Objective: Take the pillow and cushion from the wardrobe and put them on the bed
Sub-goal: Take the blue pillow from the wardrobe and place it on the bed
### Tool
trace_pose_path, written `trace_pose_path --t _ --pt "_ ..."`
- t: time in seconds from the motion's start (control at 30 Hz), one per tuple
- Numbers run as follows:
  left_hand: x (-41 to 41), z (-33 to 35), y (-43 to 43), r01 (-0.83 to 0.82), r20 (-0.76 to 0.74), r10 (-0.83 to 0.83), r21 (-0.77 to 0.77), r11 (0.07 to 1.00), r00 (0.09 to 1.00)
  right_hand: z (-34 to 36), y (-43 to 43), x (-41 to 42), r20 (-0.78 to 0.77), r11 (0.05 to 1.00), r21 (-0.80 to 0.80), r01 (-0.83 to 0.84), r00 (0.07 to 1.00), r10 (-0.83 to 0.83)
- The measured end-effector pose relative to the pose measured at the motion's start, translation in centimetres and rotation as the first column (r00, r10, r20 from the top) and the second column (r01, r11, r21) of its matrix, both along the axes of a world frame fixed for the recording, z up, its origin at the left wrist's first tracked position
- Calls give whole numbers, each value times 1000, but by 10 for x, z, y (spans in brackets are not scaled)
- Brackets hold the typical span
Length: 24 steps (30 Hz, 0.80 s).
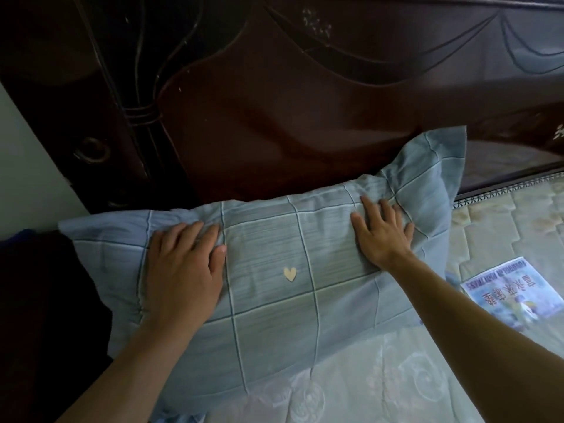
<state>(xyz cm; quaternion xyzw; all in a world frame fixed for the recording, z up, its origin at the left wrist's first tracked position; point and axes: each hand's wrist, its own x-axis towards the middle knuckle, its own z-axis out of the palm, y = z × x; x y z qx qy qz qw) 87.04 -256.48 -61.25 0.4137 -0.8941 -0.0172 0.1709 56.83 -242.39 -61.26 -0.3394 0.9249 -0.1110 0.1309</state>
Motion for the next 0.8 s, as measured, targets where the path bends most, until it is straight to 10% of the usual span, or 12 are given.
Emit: trace_pose_path --t 0.37,0.8 --pt "9 118 35 91 -385 157 553 828 910 91 66 69 133 946 -324 14 991 31" --pt "105 287 156 265 -599 170 567 779 782 291 156 221 327 747 -651 134 938 117"
